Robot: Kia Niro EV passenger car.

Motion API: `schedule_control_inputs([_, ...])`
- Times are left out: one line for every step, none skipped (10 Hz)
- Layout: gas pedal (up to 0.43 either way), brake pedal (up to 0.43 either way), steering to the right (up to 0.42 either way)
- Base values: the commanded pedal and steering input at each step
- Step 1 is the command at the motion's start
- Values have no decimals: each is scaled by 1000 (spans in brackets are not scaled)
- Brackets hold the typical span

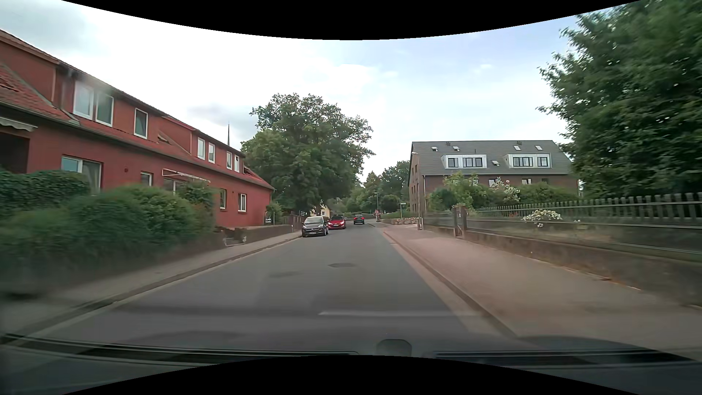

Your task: Follow the waypoints while adhering to traffic rules and regulations

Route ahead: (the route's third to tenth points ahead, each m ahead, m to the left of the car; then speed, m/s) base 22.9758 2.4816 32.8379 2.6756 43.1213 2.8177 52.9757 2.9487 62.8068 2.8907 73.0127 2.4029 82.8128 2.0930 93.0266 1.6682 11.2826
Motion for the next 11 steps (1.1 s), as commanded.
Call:
schedule_control_inputs([177,0,-4])
schedule_control_inputs([177,0,-4])
schedule_control_inputs([177,0,-3])
schedule_control_inputs([177,0,-2])
schedule_control_inputs([177,0,-2])
schedule_control_inputs([177,0,-2])
schedule_control_inputs([177,0,-2])
schedule_control_inputs([177,0,-3])
schedule_control_inputs([177,0,-3])
schedule_control_inputs([177,0,-3])
schedule_control_inputs([177,0,-3])
